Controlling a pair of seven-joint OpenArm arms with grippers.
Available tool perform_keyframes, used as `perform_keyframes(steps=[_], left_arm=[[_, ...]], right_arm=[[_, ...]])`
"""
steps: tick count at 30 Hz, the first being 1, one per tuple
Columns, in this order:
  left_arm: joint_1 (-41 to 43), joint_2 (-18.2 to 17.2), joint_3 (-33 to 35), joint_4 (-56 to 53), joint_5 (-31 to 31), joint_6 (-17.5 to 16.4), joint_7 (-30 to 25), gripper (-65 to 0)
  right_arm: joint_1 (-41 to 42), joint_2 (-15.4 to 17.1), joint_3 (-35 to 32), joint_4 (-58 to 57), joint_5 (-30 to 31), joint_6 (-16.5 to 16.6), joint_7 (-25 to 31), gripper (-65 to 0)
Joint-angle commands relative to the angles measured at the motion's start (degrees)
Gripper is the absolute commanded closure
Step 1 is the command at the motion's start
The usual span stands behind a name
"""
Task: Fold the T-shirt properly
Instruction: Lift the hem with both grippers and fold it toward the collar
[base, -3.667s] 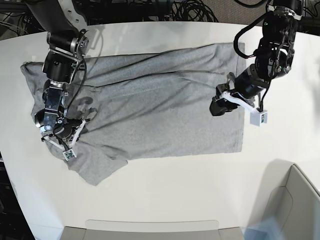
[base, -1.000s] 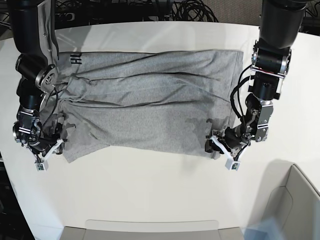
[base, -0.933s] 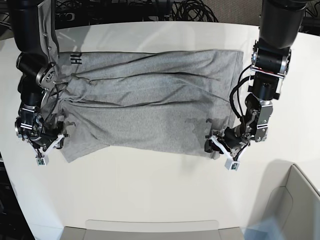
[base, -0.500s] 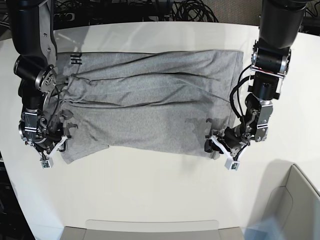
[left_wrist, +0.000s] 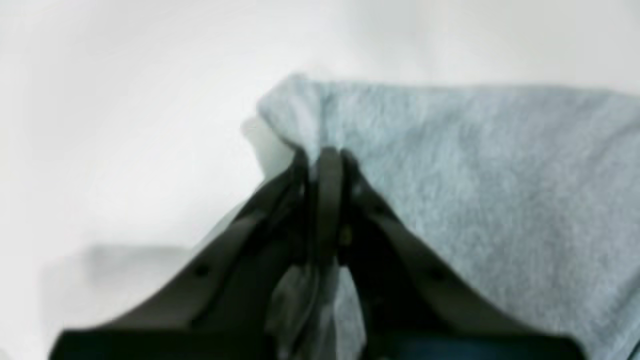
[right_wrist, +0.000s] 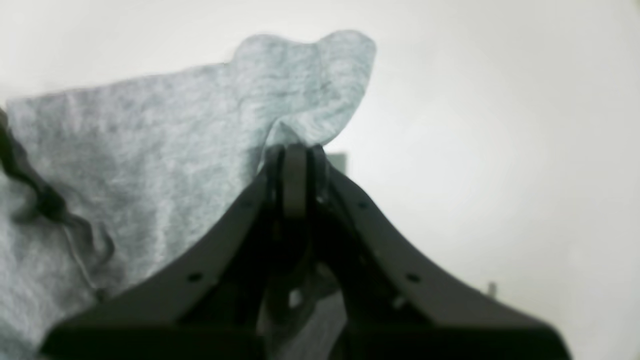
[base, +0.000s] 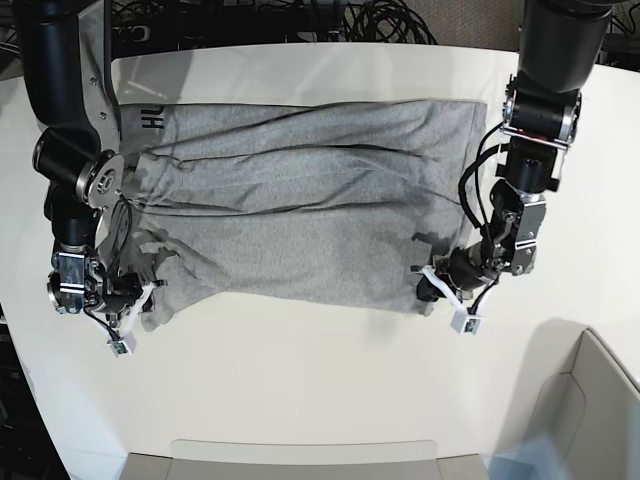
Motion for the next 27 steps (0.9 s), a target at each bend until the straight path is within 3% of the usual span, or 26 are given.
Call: perform_keyframes(steps=[1,8,17,24,27], left_arm=[[-0.4,-0.7,0.0,-0.3,2.4,1.3,2.5,0.0],[-2.3,-1.0,-9.4,-0.1,2.8,1.3,1.1,0.0],[-2.9,-3.1,-10.3,0.3,2.5,0.8,1.5,0.0],[2.7,-5.1,-10.5,15.0,2.7,1.2,4.7,0.0],[5.4,-5.1,-13.5,18.9,2.7,1.2,4.8,0.0]], right_arm=[[3.2,0.0,0.1,3.0,0.7,-0.3,1.5,0.0],[3.4,-3.8,-0.2,12.4,0.6,-0.2,1.4,0.0],[1.9,-5.0,0.3,19.4,1.8,0.1,1.2,0.0],[-0.8,-4.8,0.1,22.4,3.9,0.1,1.1,0.0],[-2.5,-4.7,0.3,22.5,4.0,0.1,1.1,0.0]])
